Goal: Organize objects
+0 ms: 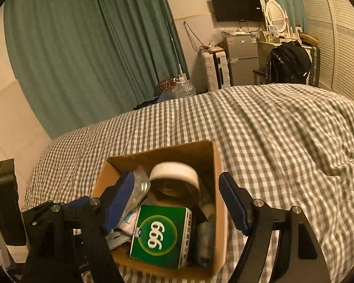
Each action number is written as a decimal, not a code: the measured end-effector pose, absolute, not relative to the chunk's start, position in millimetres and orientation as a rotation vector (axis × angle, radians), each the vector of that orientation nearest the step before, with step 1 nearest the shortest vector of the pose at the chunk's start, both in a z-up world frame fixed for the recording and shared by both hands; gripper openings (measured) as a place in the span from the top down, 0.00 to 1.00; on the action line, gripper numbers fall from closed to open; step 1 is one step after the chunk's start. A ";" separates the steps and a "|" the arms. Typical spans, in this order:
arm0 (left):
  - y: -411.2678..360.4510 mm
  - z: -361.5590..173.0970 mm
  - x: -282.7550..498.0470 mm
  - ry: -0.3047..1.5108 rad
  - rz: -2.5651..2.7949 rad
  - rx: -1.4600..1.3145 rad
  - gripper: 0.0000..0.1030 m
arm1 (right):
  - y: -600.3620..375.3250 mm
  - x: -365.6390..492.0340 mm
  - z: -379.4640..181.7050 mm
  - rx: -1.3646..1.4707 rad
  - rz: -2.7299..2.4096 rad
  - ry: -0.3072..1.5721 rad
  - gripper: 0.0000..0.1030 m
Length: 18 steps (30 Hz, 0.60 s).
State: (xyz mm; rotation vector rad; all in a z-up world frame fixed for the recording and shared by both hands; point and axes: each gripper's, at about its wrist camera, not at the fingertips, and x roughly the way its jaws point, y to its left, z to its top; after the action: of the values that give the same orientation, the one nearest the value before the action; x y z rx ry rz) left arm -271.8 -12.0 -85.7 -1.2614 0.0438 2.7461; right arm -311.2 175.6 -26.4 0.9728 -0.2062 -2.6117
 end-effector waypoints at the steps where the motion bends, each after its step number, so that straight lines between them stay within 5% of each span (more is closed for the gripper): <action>1: -12.9 -82.0 -267.7 0.034 2.752 -1.257 0.37 | 177.1 -306.7 -21.5 0.967 -2.617 -0.198 0.28; 13: -16.4 8.4 -190.1 -0.005 2.868 -1.049 0.21 | 193.6 -210.5 67.2 0.804 -2.743 -0.015 0.26; 18: -17.8 52.0 -144.5 -0.021 2.929 -0.890 0.07 | 205.9 -156.9 106.4 0.662 -2.799 0.003 0.19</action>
State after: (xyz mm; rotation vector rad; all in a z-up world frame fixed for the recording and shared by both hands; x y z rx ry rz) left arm -144.5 -17.8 52.0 -0.8903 -0.0209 2.9288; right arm -156.9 205.9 106.4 0.6615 0.0033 -2.7992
